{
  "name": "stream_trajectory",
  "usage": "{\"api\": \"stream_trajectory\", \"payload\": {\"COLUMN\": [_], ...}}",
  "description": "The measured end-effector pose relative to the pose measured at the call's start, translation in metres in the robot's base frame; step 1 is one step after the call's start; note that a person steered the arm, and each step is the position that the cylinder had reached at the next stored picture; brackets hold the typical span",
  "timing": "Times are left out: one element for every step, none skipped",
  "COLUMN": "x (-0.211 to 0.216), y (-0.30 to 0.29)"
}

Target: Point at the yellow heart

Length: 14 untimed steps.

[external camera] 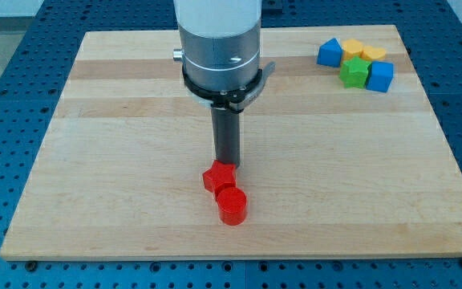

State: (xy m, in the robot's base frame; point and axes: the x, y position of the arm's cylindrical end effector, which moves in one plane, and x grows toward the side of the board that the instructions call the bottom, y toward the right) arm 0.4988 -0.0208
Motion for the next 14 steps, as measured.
{"api": "stream_trajectory", "payload": {"x": [0.000, 0.009, 0.014, 0.014, -0.005, -0.020, -0.020, -0.020, -0.021, -0.021, -0.021, -0.022, -0.022, -0.073], "y": [0.000, 0.000, 0.000, 0.000, 0.024, 0.048, 0.048, 0.097, 0.139, 0.139, 0.194, 0.283, 0.294, 0.311]}}
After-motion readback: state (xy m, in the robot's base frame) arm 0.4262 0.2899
